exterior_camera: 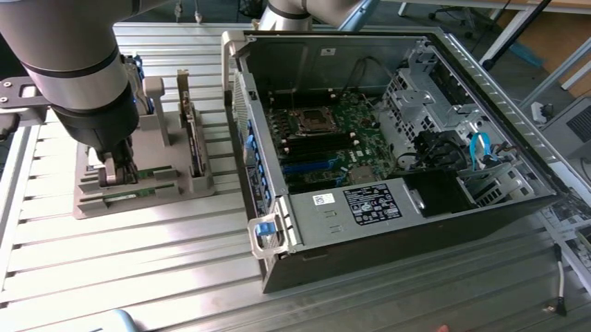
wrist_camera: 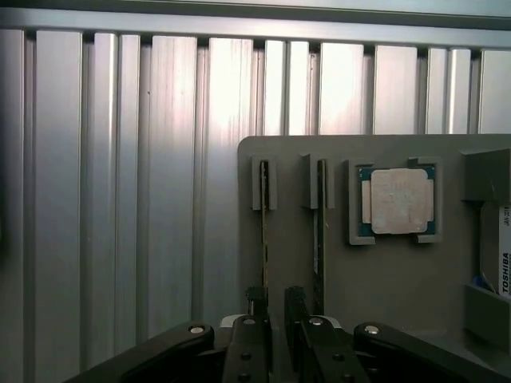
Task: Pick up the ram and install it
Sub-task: 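Pick up the ram and move it above insertion slot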
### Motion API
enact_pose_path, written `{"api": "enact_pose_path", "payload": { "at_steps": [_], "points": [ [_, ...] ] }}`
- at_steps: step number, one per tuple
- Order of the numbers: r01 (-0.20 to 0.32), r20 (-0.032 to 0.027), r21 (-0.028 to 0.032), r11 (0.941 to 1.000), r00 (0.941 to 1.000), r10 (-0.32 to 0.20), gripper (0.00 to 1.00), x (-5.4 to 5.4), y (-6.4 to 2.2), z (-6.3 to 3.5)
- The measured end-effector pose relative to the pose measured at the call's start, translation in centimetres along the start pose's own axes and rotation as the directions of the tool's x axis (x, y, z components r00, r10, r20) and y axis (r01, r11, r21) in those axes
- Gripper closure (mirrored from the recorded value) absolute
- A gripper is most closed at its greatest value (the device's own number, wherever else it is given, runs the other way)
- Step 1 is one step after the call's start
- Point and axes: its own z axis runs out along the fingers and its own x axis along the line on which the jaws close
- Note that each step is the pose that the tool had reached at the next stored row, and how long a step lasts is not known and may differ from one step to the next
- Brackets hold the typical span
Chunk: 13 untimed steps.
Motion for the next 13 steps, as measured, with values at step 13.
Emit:
{"api": "enact_pose_path", "payload": {
  "at_steps": [13],
  "points": [
    [0.002,-0.0004,0.0085,1.0000,1.0000,-0.002,0.76,0.02,0.00,0.40]
  ]
}}
